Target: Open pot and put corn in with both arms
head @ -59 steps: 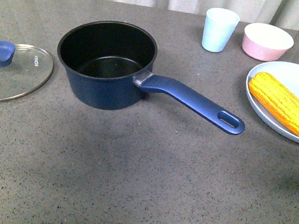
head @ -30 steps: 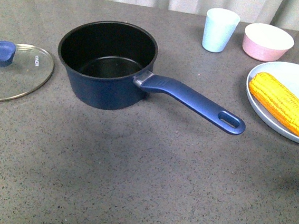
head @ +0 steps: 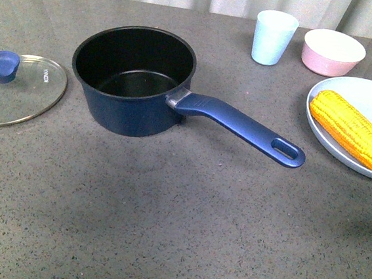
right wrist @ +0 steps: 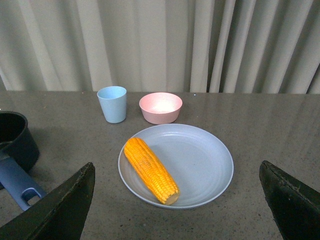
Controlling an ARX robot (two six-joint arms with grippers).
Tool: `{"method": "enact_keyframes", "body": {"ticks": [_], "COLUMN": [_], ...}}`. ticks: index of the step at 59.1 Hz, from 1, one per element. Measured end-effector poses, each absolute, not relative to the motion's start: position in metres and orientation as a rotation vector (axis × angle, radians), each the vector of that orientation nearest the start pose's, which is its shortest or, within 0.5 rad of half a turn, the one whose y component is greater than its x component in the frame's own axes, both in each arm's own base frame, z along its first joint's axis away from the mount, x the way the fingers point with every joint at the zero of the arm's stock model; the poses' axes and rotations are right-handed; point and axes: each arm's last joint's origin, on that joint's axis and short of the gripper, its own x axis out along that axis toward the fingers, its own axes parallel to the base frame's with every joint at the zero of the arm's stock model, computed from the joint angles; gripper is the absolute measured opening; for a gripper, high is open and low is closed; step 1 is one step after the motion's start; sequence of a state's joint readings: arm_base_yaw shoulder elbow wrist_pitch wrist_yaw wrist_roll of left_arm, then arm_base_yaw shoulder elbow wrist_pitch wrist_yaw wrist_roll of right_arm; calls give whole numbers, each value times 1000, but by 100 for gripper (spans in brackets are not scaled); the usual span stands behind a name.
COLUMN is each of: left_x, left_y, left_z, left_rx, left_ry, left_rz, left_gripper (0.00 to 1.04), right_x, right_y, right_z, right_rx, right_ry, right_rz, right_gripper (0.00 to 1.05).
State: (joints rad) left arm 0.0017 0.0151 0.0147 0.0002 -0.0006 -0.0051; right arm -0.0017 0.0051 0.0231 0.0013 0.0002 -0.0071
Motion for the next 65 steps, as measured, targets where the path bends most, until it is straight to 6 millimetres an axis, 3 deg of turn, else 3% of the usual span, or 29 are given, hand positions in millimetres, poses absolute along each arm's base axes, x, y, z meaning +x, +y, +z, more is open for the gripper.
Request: {"method": "enact_keyframes", "body": {"ticks": [3, 8, 13, 24, 37, 47, 58, 65], "left_x": [98, 98, 98, 98, 98, 98, 98, 98], "left_y": [0, 0, 0, 0, 0, 0, 0, 0], "left_z": [167, 167, 167, 167, 167, 167, 167, 167], "left_rx": [-6, -5, -5, -5, -5, -5, -5, -5], "left_ry": [0, 0, 0, 0, 0, 0, 0, 0], "left_rz": [2, 1, 2, 2, 2, 2, 2, 2], "left_gripper": [96, 96, 96, 96, 96, 96, 96, 96], "right_x": [97, 101, 113, 149, 227, 273, 320, 337], "right_y": [0, -3, -10, -28, -45, -39, -27, -21], "right_z": [170, 168, 159, 158, 150, 132, 130, 127], "right_rx": [8, 109, 155, 95, -34, -89, -152, -170], "right_ry": [16, 368, 515, 502, 509, 578, 586, 601], "right_rz": [13, 67, 72, 87, 144, 223, 282, 311], "right_gripper": [96, 96, 96, 96, 96, 96, 96, 96]}}
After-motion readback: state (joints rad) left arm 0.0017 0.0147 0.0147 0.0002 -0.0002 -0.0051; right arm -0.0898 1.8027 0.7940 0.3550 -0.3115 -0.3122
